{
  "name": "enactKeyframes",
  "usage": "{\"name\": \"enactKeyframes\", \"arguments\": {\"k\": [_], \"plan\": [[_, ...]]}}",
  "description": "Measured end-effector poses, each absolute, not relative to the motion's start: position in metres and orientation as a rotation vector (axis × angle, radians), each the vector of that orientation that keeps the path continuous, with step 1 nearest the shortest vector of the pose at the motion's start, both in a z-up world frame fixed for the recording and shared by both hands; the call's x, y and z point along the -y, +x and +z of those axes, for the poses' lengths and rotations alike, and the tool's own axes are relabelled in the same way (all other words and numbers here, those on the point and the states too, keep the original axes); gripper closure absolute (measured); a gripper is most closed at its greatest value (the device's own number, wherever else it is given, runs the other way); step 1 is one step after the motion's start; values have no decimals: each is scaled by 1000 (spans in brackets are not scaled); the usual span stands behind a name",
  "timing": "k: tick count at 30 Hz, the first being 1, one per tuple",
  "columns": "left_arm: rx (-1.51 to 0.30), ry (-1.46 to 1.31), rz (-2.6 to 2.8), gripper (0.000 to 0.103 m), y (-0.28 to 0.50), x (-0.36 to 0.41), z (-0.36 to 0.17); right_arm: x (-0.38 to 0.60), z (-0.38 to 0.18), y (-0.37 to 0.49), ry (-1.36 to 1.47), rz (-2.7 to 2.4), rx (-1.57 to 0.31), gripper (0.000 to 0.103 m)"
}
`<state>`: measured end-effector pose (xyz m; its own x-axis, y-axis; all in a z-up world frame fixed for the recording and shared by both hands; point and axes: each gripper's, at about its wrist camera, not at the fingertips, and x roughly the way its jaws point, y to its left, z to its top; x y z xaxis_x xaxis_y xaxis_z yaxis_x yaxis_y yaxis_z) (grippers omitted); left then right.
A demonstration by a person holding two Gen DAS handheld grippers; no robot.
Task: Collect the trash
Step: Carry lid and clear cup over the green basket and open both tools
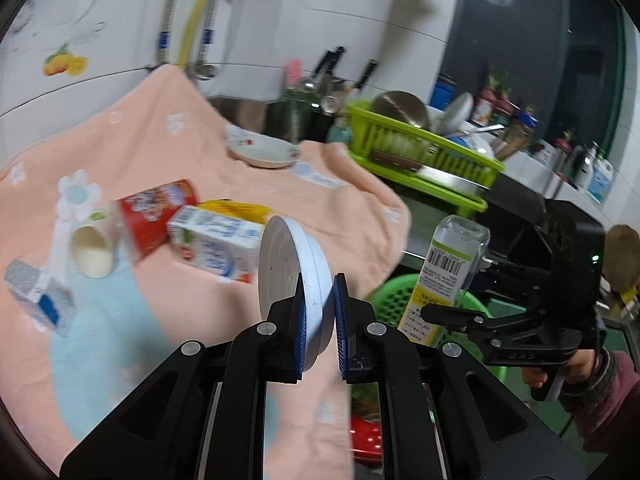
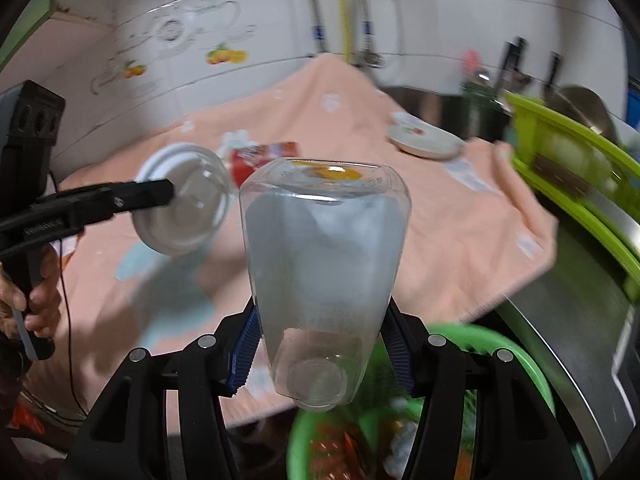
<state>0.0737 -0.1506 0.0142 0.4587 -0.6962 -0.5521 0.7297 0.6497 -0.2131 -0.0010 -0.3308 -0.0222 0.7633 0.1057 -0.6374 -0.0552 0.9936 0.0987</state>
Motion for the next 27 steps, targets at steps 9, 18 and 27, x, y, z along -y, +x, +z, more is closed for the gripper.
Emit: {"name": "enactKeyframes", "arguments": {"k": [9, 18, 27], "plan": [[-704, 95, -1016, 92, 39, 215, -3, 382, -61, -50, 127, -84, -779, 49], [-798, 153, -1080, 91, 19, 268, -40, 412, -99, -75, 198, -165, -854, 46], [-834, 173, -1108, 91, 8, 292, -55, 435, -109, -96, 262, -202, -846, 40]]}}
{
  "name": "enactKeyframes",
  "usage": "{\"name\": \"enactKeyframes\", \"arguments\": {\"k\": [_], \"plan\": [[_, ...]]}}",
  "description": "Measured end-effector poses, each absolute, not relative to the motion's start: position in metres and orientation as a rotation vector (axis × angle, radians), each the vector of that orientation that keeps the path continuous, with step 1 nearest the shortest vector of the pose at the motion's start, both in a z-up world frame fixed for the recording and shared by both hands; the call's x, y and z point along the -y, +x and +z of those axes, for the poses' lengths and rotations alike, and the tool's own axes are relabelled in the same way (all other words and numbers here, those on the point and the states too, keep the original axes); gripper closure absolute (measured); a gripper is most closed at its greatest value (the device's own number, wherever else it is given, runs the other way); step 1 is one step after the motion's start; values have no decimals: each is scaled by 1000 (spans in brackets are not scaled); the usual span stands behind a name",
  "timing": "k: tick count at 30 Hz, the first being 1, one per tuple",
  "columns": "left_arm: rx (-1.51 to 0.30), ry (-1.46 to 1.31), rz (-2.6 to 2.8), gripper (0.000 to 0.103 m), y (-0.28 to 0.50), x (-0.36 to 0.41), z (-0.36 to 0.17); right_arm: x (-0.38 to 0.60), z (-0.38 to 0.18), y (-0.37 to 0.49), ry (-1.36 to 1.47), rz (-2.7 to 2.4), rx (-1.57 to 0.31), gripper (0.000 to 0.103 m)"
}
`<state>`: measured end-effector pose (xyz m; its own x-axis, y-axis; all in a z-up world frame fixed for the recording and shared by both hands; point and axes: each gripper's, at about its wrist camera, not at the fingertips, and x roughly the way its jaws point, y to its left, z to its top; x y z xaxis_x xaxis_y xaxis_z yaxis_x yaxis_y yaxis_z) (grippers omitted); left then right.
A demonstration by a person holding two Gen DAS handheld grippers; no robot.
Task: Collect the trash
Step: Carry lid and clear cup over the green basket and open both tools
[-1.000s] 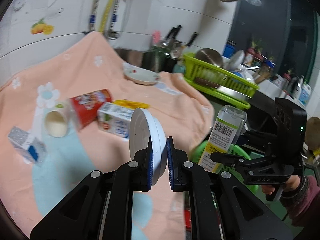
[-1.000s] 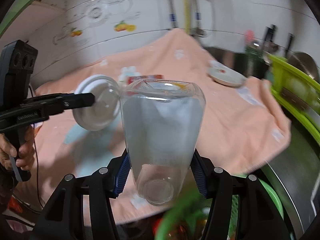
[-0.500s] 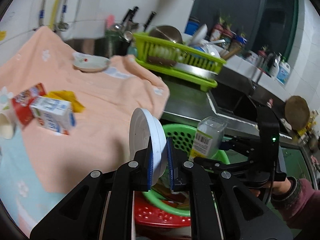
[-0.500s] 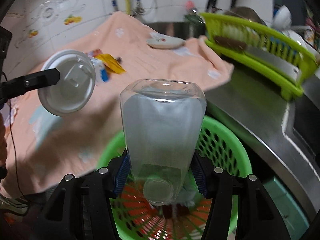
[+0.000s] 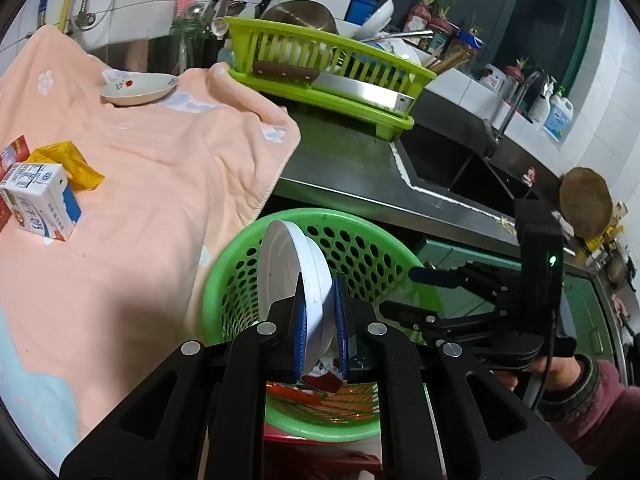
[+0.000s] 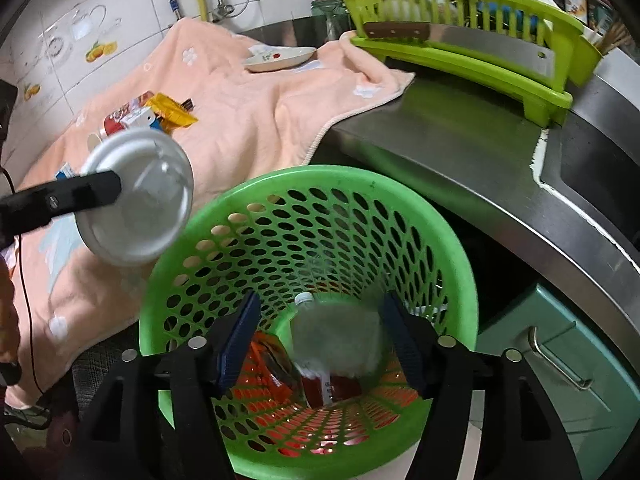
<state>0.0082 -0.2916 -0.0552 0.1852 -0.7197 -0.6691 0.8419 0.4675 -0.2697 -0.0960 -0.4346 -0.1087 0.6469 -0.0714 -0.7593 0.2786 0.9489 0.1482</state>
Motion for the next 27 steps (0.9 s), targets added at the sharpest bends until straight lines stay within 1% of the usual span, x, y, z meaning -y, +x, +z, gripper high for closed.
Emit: {"name": "enactKeyframes", "arguments": {"k": [3, 5, 6, 7, 8, 9, 10, 11, 13, 14, 16, 20, 24, 27], "plan": [[-837, 191, -1112, 90, 3, 295, -57, 436, -106, -100, 256, -211, -834, 38], [-838, 204, -1109, 88, 1, 297, -58, 437, -106, -102, 258, -218, -827, 37], [-837, 210, -1109, 84, 0, 297, -59, 438, -106, -102, 261, -217, -827, 36], [-835, 219, -1108, 76, -1, 298, -59, 439, -106, -103, 265, -216, -826, 36], [-831, 229, -1104, 71, -3, 298, -60, 439, -105, -103, 265, -216, -824, 36], [-827, 234, -1105, 60, -3, 298, -60, 438, -105, -103, 264, -217, -822, 34], [-820, 229, -1114, 55, -4, 297, -60, 438, -105, -103, 263, -217, -819, 33], [-812, 229, -1112, 53, -4, 296, -59, 438, -104, -103, 262, -217, -816, 33], [-795, 244, -1098, 42, -6, 294, -59, 438, -103, -103, 260, -215, -812, 33], [-787, 251, -1092, 39, -7, 292, -59, 437, -102, -102, 259, -212, -810, 32], [-772, 267, -1066, 30, -6, 288, -57, 436, -100, -100, 258, -207, -808, 31], [-760, 257, -1014, 23, 2, 272, -51, 431, -95, -93, 254, -189, -797, 29], [-762, 231, -950, 12, 15, 251, -44, 422, -89, -79, 247, -153, -790, 28], [-763, 214, -899, 11, 27, 235, -37, 414, -83, -65, 230, -127, -785, 27]]}}
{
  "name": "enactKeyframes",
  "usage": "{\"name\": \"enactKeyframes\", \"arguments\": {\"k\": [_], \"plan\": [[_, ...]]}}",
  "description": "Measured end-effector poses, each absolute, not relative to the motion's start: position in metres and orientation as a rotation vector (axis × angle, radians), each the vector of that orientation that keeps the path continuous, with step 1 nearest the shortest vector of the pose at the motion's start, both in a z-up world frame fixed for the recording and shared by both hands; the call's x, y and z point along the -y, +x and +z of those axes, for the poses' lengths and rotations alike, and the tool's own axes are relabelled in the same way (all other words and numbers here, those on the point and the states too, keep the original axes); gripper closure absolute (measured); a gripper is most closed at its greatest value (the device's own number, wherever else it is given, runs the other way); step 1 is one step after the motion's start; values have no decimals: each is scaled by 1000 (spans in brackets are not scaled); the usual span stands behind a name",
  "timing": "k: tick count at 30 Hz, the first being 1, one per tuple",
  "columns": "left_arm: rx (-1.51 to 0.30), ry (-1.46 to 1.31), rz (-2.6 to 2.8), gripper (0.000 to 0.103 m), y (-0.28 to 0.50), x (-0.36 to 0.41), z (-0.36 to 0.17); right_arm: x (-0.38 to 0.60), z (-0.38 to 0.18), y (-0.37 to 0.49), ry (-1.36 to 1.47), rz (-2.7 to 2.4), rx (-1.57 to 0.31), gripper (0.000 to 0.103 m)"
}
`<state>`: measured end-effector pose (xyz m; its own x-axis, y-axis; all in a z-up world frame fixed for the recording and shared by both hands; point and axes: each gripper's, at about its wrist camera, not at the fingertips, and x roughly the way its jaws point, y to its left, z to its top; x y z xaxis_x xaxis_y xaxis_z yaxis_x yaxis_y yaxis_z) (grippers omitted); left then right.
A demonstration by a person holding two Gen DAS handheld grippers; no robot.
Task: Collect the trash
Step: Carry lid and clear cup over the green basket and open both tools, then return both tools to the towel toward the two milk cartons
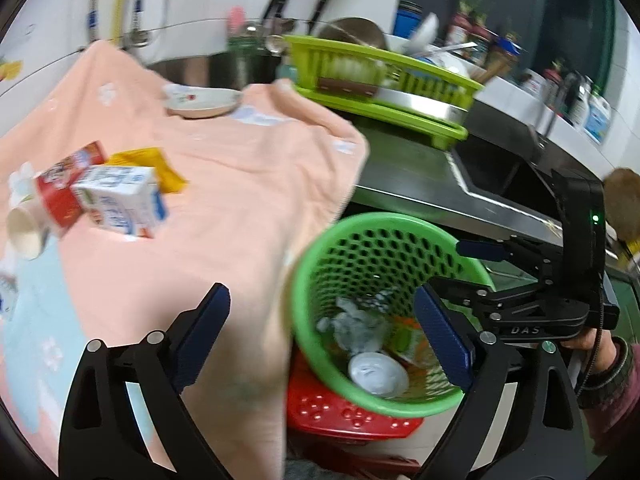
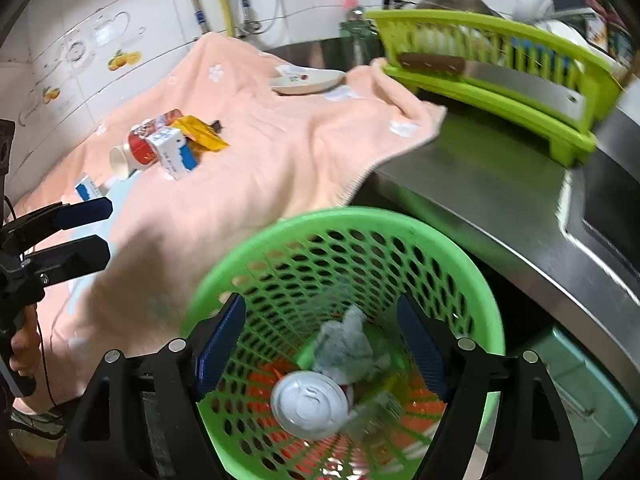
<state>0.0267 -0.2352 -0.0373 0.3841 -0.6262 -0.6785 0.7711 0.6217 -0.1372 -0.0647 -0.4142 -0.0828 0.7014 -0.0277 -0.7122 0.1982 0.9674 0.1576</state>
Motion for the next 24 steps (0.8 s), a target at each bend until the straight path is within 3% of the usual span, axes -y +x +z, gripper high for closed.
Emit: {"name": "enactKeyframes", "arguments": {"k": [5, 24], "plan": [[-739, 213, -796, 5, 45, 207, -25, 394, -70, -40, 183, -74, -773, 25], [-710, 31, -404, 5, 136, 60, 15, 310, -26, 83, 8, 188, -735, 24]]}}
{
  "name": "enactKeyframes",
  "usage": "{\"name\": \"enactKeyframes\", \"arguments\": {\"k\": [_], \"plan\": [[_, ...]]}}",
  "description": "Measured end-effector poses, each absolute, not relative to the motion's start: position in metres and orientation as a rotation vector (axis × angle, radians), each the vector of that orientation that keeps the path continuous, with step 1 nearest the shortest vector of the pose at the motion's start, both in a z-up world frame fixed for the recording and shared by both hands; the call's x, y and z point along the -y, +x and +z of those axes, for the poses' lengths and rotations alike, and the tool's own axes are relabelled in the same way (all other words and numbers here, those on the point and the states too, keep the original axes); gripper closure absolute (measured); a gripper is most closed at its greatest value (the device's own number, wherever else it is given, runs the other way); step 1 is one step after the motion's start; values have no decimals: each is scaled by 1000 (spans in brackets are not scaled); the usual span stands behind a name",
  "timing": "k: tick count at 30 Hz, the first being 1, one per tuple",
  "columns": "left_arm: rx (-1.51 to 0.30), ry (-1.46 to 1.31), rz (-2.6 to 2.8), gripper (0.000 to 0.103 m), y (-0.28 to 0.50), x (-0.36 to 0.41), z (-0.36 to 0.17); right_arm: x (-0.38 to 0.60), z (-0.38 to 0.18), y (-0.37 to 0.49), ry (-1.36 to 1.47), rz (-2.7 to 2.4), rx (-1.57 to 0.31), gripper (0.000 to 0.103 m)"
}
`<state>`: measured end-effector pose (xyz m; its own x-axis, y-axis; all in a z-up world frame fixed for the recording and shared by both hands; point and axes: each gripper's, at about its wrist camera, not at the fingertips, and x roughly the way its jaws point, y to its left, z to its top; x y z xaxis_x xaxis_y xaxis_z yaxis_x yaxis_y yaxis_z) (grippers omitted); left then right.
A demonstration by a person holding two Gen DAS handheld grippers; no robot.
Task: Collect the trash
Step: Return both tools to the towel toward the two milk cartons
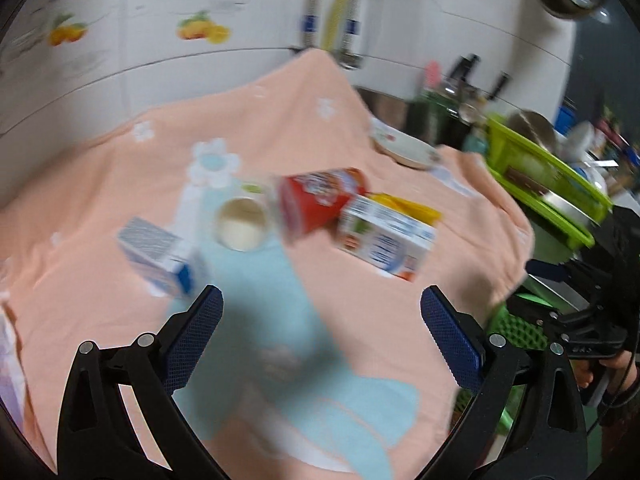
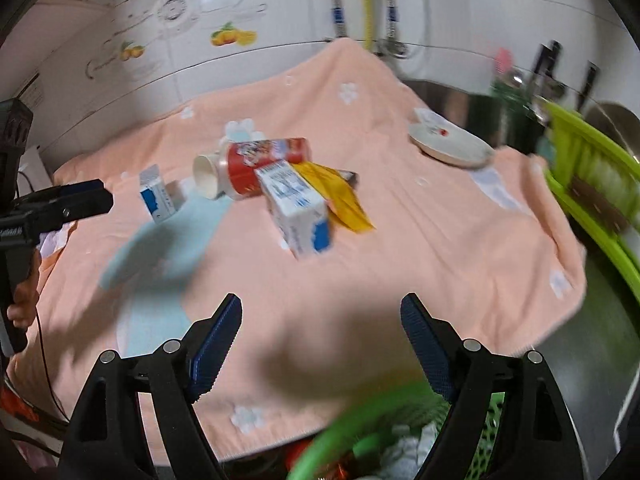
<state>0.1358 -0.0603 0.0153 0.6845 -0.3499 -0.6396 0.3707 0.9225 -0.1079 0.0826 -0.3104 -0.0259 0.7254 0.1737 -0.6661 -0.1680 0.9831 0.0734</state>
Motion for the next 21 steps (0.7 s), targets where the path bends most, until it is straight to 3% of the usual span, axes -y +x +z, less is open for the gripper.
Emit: {"name": "enactKeyframes", "arguments": {"k": [11, 21], "plan": [[-744, -98, -214, 6, 190, -2, 17, 267, -18, 155, -117, 315, -743, 25], [-802, -228, -151, 10, 232, -37, 2, 252, -35, 213, -170, 359, -825, 39]]}}
